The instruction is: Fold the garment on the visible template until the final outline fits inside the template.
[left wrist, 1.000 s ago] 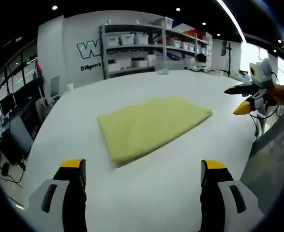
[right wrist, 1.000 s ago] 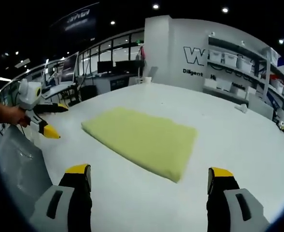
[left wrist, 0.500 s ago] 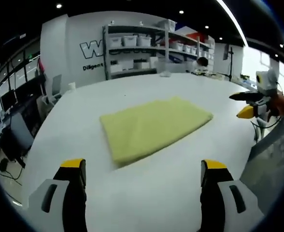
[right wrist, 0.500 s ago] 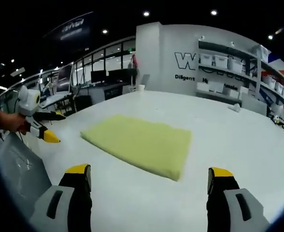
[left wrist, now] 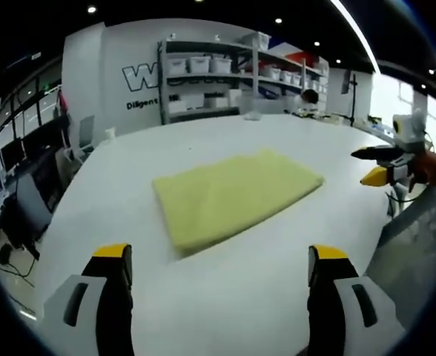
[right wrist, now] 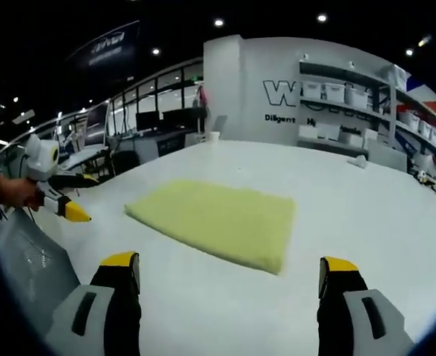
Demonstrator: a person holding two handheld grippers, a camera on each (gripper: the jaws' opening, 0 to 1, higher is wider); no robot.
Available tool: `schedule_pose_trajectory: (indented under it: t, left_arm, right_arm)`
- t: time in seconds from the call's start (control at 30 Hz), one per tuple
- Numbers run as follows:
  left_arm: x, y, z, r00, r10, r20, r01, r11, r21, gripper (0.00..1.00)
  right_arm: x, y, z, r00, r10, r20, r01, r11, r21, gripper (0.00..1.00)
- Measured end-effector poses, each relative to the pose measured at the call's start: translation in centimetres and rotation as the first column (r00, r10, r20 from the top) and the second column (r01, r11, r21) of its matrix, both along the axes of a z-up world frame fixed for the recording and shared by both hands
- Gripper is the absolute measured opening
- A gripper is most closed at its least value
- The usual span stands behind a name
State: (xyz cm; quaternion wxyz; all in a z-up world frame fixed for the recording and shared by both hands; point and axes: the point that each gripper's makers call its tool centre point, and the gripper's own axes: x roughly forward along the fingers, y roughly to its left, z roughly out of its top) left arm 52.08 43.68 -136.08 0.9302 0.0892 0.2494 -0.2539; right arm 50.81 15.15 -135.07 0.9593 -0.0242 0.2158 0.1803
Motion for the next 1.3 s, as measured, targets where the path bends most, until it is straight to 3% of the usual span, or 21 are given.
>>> schedule_pose_trajectory:
  t: [0.13, 0.27, 0.6, 0.7, 0.83, 1.13, 1.2, 1.3]
  left_arm:
    - [-0.2, 0.2, 0.4, 1.000, -0.003, 0.015, 0.003, 1.000, 0.011, 0.98]
    - [0.3, 0.7, -0.1, 0.999, 0.031, -0.010, -0.032, 0.999, -0.034, 0.98]
    - [1.0, 0.8, -0.5, 1.000, 0.030, -0.001, -0.030, 0.999, -0.010, 0.96]
    - [1.4, 1.2, 0.0, 0.999, 0.043, 0.024, -0.043, 0.999, -0.001, 0.93]
    - [2.3, 1.1, -0.3, 0.998, 0.067, 0.017, -0.067, 0.998, -0.014, 0.94]
    - [2.4, -0.3, -1.5, 0.998, 0.059, 0.003, -0.059, 0.998, -0.029, 0.96]
    - [2.2, -0.5, -2.0, 0.999, 0.044, 0.001, -0.044, 0.999, -0.001, 0.96]
    - [2.2, -0.7, -1.4, 0.999, 0.030, 0.017, -0.030, 0.999, -0.017, 0.95]
  right_arm:
    - [0.1, 0.2, -0.2, 1.000, -0.001, -0.007, 0.001, 1.000, -0.008, 0.99]
    - [0.7, 0.5, -0.5, 1.000, 0.023, -0.017, -0.024, 0.999, -0.031, 0.99]
    - [2.2, 1.3, -0.5, 0.999, 0.031, 0.010, -0.030, 0.998, -0.059, 0.98]
    - [2.5, 1.2, 0.1, 0.999, 0.032, 0.040, -0.030, 0.998, -0.057, 0.96]
    - [2.8, 0.8, -0.8, 1.000, 0.018, 0.016, -0.017, 0.999, -0.047, 0.96]
    - [2.5, 1.3, -1.5, 0.999, 0.038, -0.007, -0.038, 0.997, -0.060, 0.96]
    - [2.4, 1.3, -1.5, 0.999, 0.042, -0.011, -0.043, 0.997, -0.061, 0.96]
    - [2.3, 1.3, -1.3, 0.999, 0.046, -0.002, -0.046, 0.996, -0.072, 0.95]
